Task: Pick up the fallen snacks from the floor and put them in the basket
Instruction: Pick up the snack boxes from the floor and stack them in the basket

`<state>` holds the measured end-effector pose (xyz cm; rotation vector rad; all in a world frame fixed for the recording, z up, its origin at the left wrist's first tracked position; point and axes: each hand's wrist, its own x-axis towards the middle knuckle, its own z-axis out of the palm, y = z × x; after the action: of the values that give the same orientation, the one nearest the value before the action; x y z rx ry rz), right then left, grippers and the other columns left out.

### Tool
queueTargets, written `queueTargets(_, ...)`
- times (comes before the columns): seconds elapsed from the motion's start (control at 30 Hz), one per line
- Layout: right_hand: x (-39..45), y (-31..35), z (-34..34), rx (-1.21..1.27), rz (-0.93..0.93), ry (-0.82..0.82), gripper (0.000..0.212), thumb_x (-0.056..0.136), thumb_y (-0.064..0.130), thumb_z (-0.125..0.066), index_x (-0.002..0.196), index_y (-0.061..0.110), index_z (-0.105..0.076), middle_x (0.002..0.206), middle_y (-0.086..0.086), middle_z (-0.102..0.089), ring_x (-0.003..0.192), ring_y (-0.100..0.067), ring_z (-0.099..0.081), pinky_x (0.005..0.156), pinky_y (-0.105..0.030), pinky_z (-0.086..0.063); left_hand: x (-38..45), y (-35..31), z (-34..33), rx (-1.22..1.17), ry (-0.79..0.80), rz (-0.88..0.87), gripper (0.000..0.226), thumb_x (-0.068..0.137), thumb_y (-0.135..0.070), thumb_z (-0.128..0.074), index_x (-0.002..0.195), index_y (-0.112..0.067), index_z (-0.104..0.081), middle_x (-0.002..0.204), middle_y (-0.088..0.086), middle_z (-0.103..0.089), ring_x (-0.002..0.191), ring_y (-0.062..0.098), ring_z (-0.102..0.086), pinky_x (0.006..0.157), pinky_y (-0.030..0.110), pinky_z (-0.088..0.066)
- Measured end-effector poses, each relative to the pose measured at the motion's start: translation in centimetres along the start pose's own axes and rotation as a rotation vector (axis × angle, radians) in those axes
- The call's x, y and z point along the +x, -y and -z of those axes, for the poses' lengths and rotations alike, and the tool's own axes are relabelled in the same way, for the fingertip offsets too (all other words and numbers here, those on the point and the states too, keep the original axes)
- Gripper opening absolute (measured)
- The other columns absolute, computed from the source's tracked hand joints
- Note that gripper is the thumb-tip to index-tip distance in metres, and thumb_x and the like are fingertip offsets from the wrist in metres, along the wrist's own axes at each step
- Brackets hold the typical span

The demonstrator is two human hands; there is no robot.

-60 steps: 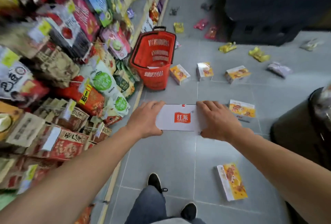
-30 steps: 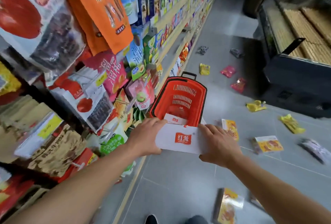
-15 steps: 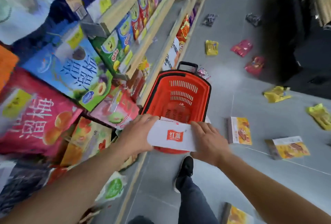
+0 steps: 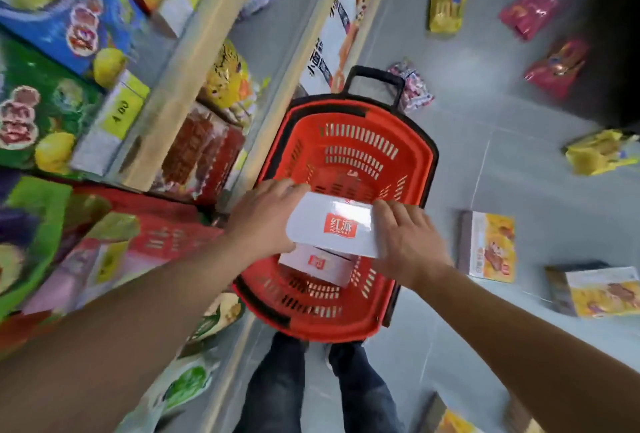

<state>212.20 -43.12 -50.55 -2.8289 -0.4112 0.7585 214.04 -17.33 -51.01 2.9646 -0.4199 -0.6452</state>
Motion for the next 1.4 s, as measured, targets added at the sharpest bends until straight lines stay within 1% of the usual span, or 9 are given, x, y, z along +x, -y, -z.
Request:
queueTargets(0.1, 5.1, -1.5, -2.7, -0.033, -0.017, 0.042, 0.094, 0.072, 0.052, -0.073, 0.145, 0.017, -0.026, 0.144, -0.005, -0.043, 0.134, -0.032, -0.039, 0.115, -0.042, -0.029, 5.1, 1.9, -3.7, -0.008, 0.015, -0.039, 0.099, 0.054, -0.04, -0.082, 0.14, -0.027, -0.035, 0.133, 0.0, -0.047, 0.123, 0.028, -0.047, 0.097, 0.045, -0.047)
queueTargets(0.3, 14.8, -4.2, -10.1, -0.122, -0.091, 0.046, 0.102, 0.069, 0.055, -0.075, 0.148, 0.015, -0.023, 0.138, -0.006, -0.046, 0.129, -0.033, -0.045, 0.11, -0.042, -0.033, 14.4, 4.5, -11.4, -0.042, 0.03, -0.034, 0.095, 0.058, -0.031, -0.083, 0.138, -0.027, -0.034, 0.129, 0.002, -0.046, 0.12, 0.03, -0.048, 0.091, 0.045, -0.051)
queueTargets(0.47, 21.0, -5.1, -15.7, -0.151, -0.17, 0.102, 0.104, 0.073, 0.046, -0.081, 0.15, 0.016, -0.017, 0.144, -0.008, -0.04, 0.138, -0.034, -0.037, 0.118, -0.045, -0.028, 19.8, 5.9, -18.1, -0.01, 0.059, -0.015, 0.089, 0.061, -0.023, -0.083, 0.137, -0.02, -0.036, 0.128, 0.005, -0.046, 0.119, 0.031, -0.046, 0.093, 0.043, -0.049)
queueTargets(0.6, 24.0, -5.8, -20.9, -0.122, -0.241, 0.151, 0.093, 0.083, 0.036, -0.072, 0.152, 0.018, -0.014, 0.148, -0.01, -0.037, 0.139, -0.037, -0.037, 0.116, -0.048, -0.029, 22.5, 6.5, -23.2, 0.027, 0.116, -0.016, 0.09, 0.062, -0.02, -0.082, 0.139, -0.021, -0.036, 0.135, 0.003, -0.046, 0.125, 0.029, -0.041, 0.097, 0.041, -0.045)
queueTargets(0.73, 25.0, -5.6, -24.8, -0.104, -0.286, 0.243, 0.102, 0.08, 0.03, -0.077, 0.154, 0.017, -0.008, 0.156, -0.014, -0.028, 0.144, -0.04, -0.029, 0.119, -0.051, -0.024, 23.7, 7.0, -27.0, 0.015, 0.206, -0.013, 0.086, 0.071, -0.015, -0.076, 0.145, -0.02, -0.031, 0.139, 0.003, -0.042, 0.125, 0.03, -0.04, 0.101, 0.042, -0.043)
queueTargets(0.83, 25.6, -5.5, -26.9, -0.089, -0.285, 0.247, 0.106, 0.075, 0.025, -0.082, 0.153, 0.018, -0.01, 0.153, -0.013, -0.031, 0.143, -0.039, -0.03, 0.12, -0.051, -0.024, 24.1, 7.5, -29.3, -0.011, 0.248, 0.017, 0.087, 0.075, -0.015, -0.075, 0.147, -0.022, -0.027, 0.144, 0.002, -0.035, 0.128, 0.031, -0.035, 0.101, 0.042, -0.04)
queueTargets(1.0, 26.4, -5.6, -29.1, -0.109, -0.317, 0.277, 0.103, 0.077, 0.021, -0.08, 0.151, 0.018, -0.009, 0.154, -0.012, -0.026, 0.145, -0.04, -0.025, 0.119, -0.051, -0.026, 24.4, 7.5, -31.3, -0.034, 0.286, 0.032, 0.087, 0.079, -0.003, -0.064, 0.152, -0.019, -0.019, 0.15, 0.004, -0.028, 0.134, 0.033, -0.028, 0.106, 0.043, -0.037)
queueTargets(1.13, 26.5, -6.1, -30.9, -0.057, -0.346, 0.273, 0.096, 0.077, 0.018, -0.077, 0.149, 0.022, -0.015, 0.154, -0.009, -0.028, 0.144, -0.038, -0.026, 0.119, -0.05, -0.025, 24.3, 7.1, -32.8, -0.02, 0.31, 0.016, 0.094, 0.077, 0.0, -0.064, 0.154, -0.018, -0.014, 0.154, 0.005, -0.022, 0.14, 0.034, -0.022, 0.108, 0.046, -0.035)
queueTargets(1.4, 27.1, -6.4, -31.7, 0.0, -0.294, 0.405, 0.1, 0.073, 0.023, -0.08, 0.151, 0.02, -0.017, 0.153, -0.008, -0.026, 0.142, -0.033, -0.026, 0.115, -0.045, -0.029, 24.0, 7.9, -35.1, -0.103, 0.401, 0.026, 0.104, 0.069, -0.016, -0.074, 0.153, -0.016, -0.014, 0.154, 0.004, -0.021, 0.142, 0.033, -0.016, 0.114, 0.048, -0.03)
